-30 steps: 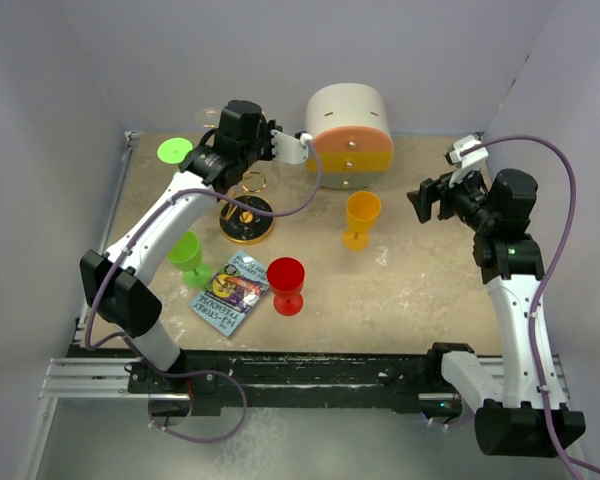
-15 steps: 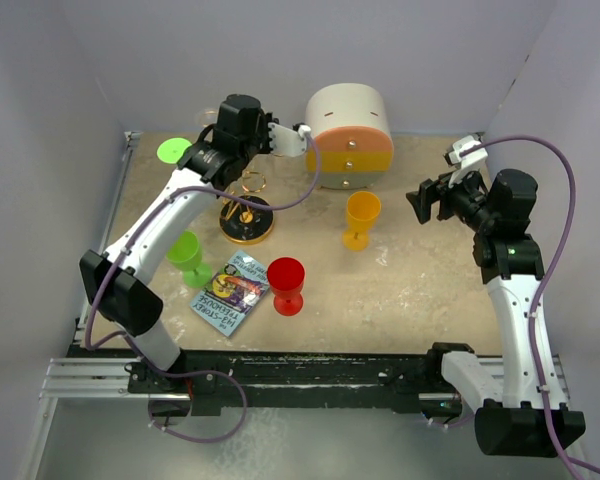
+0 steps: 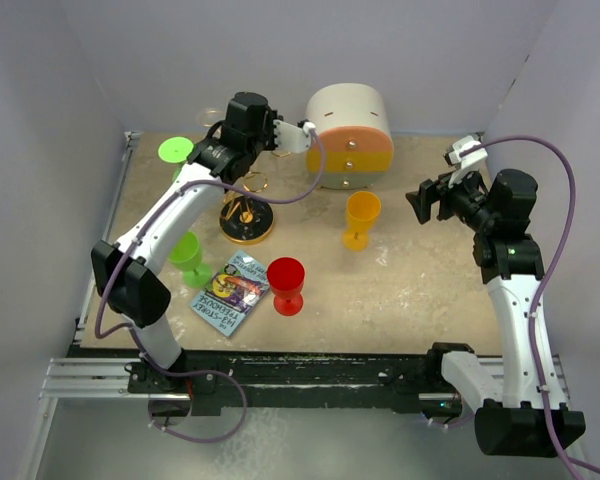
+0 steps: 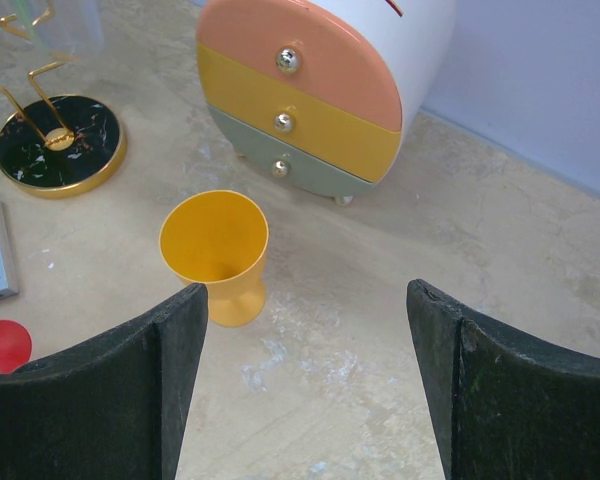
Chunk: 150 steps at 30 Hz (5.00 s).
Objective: Place the wine glass upside down on the wine glass rack
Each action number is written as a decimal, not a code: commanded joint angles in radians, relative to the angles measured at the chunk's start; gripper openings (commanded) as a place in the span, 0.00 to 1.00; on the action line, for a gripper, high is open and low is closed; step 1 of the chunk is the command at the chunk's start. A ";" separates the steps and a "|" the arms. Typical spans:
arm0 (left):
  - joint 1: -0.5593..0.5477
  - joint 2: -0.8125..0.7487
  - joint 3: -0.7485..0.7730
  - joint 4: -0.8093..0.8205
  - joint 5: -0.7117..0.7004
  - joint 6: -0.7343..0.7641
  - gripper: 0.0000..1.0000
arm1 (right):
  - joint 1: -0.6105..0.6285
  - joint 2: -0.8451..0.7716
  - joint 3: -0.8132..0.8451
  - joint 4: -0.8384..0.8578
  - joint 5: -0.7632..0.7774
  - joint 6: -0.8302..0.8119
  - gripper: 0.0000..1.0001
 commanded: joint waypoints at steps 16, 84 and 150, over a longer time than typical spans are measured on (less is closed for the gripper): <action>0.005 0.023 0.065 0.096 -0.028 0.040 0.07 | -0.007 -0.012 -0.004 0.030 -0.018 -0.017 0.83; 0.004 -0.018 0.044 0.104 0.156 -0.216 0.43 | -0.012 -0.004 -0.010 0.027 -0.021 -0.021 0.83; 0.178 -0.804 -0.465 -0.018 0.446 -0.837 0.99 | 0.322 0.668 0.386 -0.303 0.332 -0.048 0.13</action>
